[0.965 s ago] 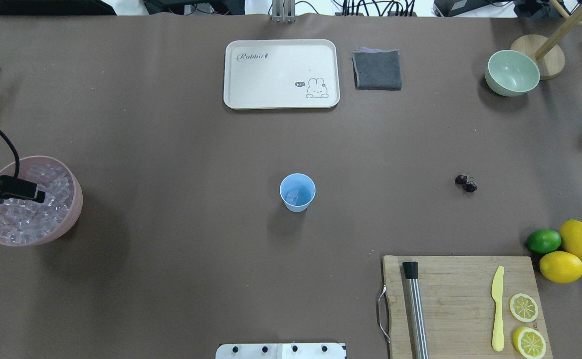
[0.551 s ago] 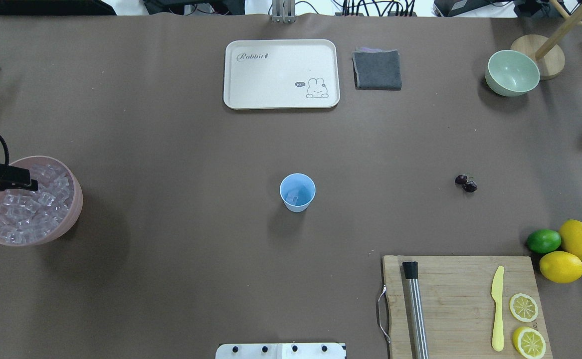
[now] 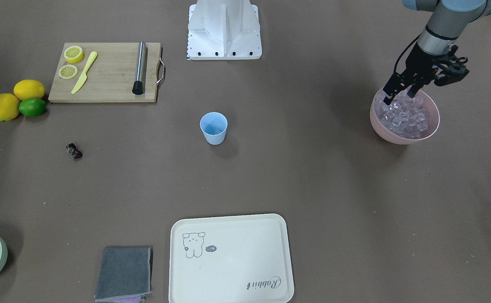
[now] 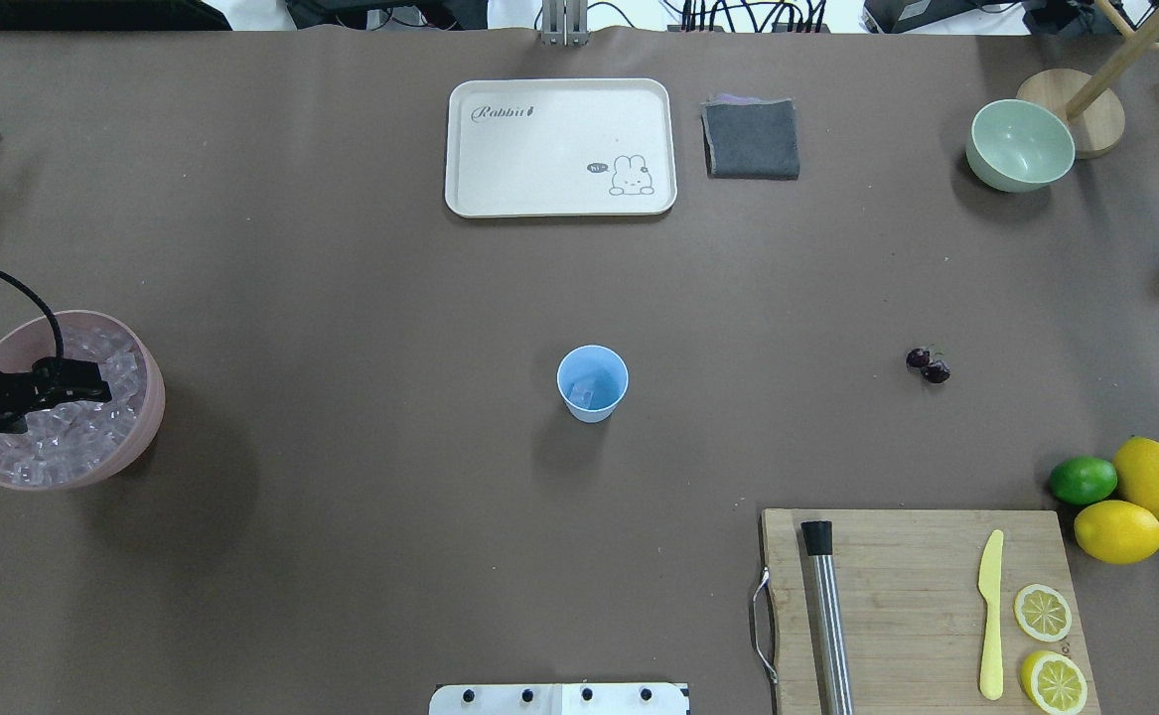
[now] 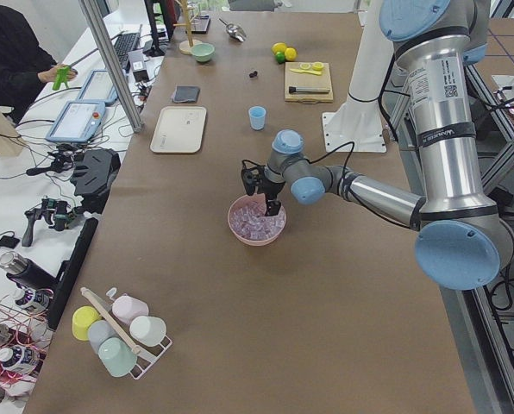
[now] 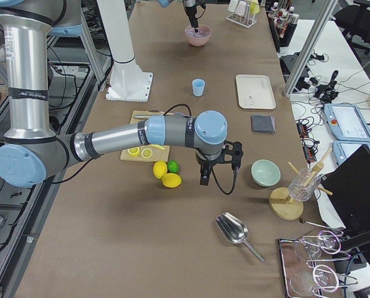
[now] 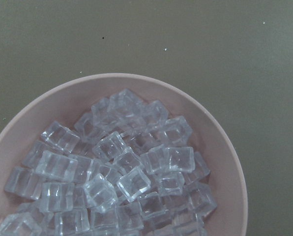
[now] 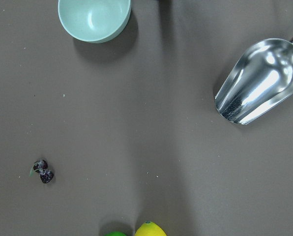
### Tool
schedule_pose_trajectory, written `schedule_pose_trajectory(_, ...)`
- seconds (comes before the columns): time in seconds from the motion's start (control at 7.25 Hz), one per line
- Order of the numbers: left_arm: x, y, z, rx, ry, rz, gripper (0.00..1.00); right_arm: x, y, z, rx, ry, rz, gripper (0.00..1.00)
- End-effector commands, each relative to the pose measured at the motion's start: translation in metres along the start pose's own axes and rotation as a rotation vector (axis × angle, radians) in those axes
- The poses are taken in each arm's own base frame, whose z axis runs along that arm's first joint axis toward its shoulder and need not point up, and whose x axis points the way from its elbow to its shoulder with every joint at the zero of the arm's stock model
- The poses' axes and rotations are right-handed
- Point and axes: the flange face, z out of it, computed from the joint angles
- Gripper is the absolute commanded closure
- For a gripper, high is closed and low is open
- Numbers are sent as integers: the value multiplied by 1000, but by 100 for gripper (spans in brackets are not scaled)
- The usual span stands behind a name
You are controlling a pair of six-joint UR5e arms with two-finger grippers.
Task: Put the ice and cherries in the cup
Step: 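Lower the left gripper down into the ice cubes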
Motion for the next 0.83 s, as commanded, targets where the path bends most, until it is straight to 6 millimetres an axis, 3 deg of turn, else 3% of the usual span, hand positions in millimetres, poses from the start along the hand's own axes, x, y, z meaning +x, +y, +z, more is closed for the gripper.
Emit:
schedule_pose_trajectory(0.0,-6,15,8,12,-30,21,3,0,2,0,-1,0,0,0)
schedule_pose_trajectory(0.69,1,24,10,21,-29,7,3,0,3,0,-1,0,1,0)
